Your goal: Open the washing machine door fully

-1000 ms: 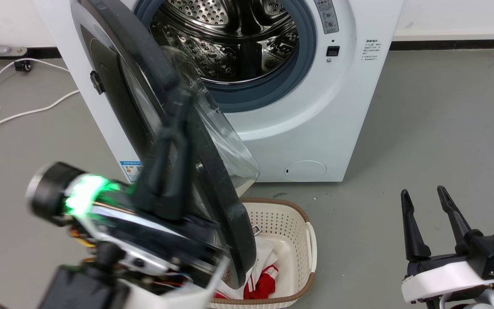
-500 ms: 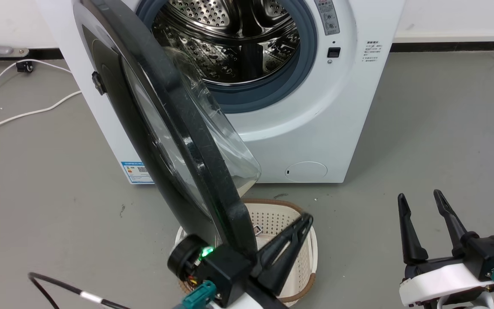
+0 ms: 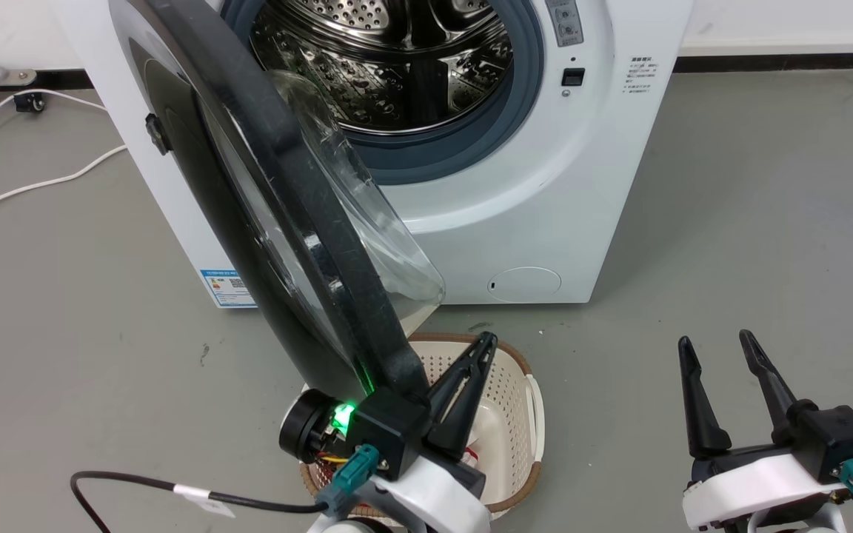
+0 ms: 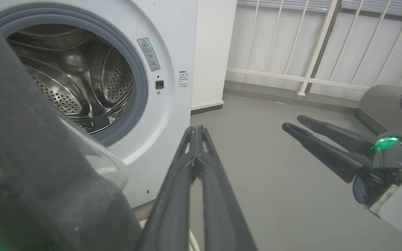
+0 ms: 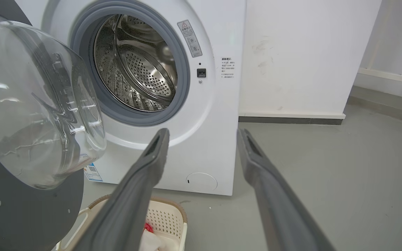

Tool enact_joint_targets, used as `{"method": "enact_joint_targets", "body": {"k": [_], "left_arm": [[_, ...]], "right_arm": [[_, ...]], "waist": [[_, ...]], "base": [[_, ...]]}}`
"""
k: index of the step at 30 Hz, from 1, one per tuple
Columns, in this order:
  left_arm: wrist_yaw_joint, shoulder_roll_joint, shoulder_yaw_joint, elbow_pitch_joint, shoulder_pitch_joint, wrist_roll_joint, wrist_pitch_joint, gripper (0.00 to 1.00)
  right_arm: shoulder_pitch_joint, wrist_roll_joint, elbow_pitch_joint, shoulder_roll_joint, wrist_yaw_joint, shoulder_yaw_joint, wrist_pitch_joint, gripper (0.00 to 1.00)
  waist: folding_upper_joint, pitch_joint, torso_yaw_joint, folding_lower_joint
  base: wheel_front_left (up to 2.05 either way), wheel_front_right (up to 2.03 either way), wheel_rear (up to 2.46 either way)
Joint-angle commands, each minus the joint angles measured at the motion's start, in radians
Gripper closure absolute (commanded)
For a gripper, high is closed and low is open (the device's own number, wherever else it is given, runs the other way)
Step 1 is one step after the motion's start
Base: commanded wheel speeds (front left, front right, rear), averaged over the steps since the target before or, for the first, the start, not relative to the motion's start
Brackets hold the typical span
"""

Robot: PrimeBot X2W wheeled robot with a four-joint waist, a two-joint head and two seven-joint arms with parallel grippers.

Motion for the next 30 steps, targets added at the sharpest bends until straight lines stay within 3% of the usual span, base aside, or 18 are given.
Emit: {"method": "enact_joint_targets", "body": {"k": [1, 14, 22, 30], "left_arm": [[0.016, -0.005, 0.008, 0.022, -0.019, 0.002, -0.015, 1.00], [0.075, 0.009, 0.046, 0.079, -0.020, -0.010, -0.059, 1.00], [0.106, 0.027, 0.047, 0.026, 0.040, -0.002, -0.063, 1.00], [0.141, 0.051, 0.041, -0.066, 0.135, -0.004, -0.042, 1.00]], "right_arm": [[-0.019, 0.003, 0.002, 0.003, -0.001, 0.002, -0.001, 0.00], [-0.020, 0.018, 0.019, 0.003, -0.001, 0.008, -0.006, 0.00], [-0.014, 0.022, 0.028, 0.003, -0.001, 0.006, -0.002, 0.00], [0.000, 0.020, 0.027, 0.003, -0.001, 0.004, 0.013, 0.00]], "waist": [[0.0000, 0.003, -0.004, 0.0000], [0.0000, 0.013, -0.005, 0.0000], [0.0000, 0.003, 0.010, 0.0000], [0.0000, -0.010, 0.075, 0.0000]], "base": [[0.00, 0.00, 0.00], [0.00, 0.00, 0.00], [0.00, 0.00, 0.00], [0.00, 0.00, 0.00]]}}
